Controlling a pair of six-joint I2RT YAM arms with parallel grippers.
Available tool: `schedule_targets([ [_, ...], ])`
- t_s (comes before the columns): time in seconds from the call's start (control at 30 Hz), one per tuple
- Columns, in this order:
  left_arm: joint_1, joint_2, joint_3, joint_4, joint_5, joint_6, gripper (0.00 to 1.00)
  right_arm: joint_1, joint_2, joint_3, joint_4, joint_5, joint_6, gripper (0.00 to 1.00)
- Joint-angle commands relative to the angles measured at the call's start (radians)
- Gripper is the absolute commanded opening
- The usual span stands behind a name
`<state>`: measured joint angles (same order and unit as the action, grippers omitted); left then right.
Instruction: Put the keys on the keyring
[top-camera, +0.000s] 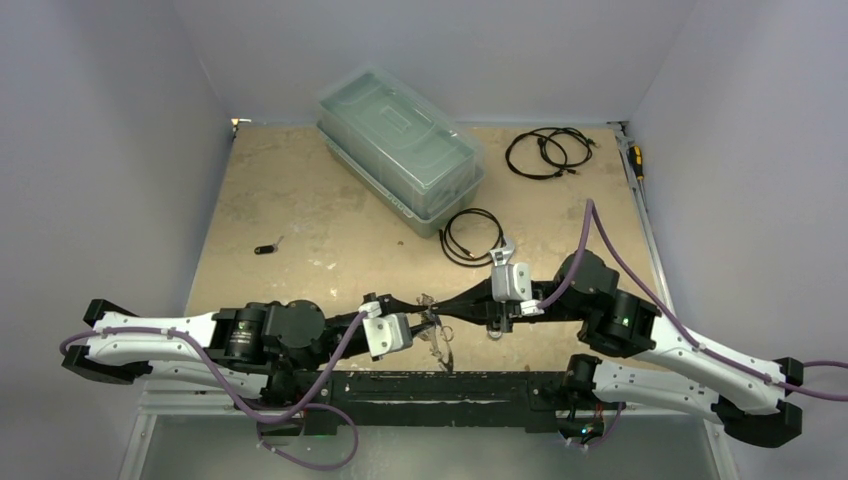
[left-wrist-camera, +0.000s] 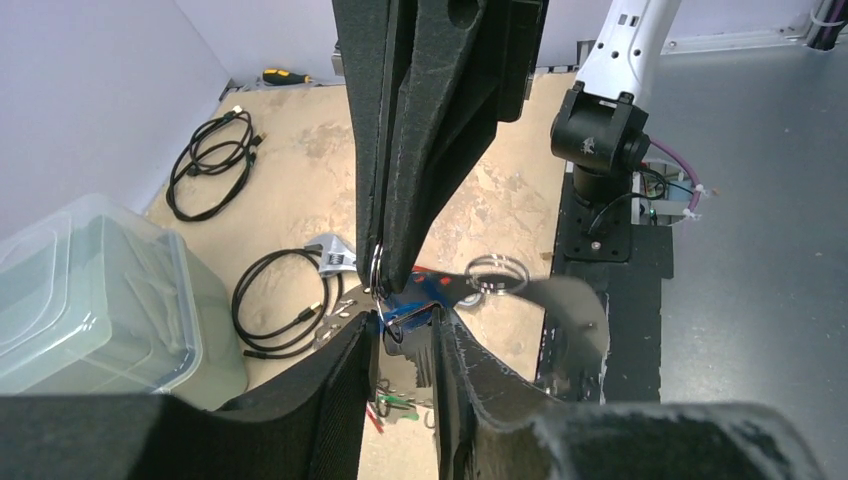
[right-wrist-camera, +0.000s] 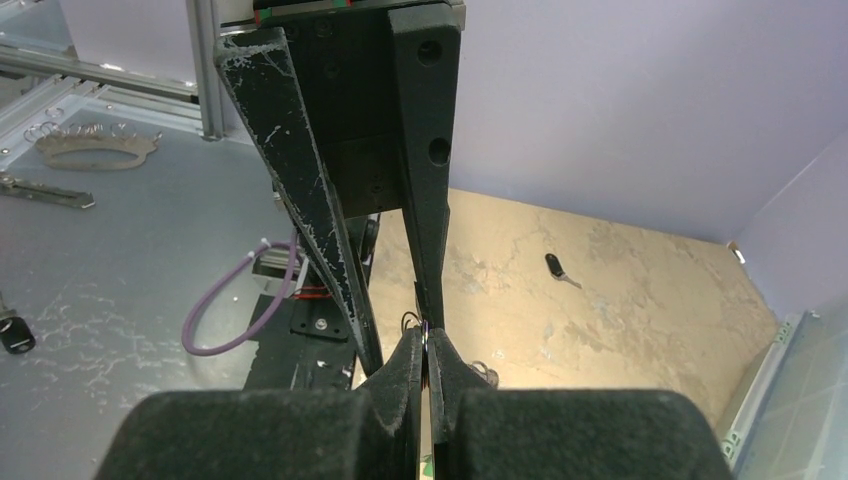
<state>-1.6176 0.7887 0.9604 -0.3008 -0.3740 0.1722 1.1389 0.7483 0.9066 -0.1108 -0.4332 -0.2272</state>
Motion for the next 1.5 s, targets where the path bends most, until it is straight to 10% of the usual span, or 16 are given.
schedule_targets([
  [0.0,-0.001,-0.006,0.012,0.054,-0.004,0.002,0.26,0.004,-0.023,-0.001,0.066,-0.001,0.011,0.00],
  [0.37,-0.001,-0.021,0.017,0.043,-0.026,-0.015,0.34,0.004,-0.030,-0.001,0.056,0.000,0.012,0.00],
  [1.47,-0.001,-0.015,0.026,0.030,0.007,-0.023,0.00,0.004,-0.030,-0.024,0.133,0.001,0.031,0.00],
])
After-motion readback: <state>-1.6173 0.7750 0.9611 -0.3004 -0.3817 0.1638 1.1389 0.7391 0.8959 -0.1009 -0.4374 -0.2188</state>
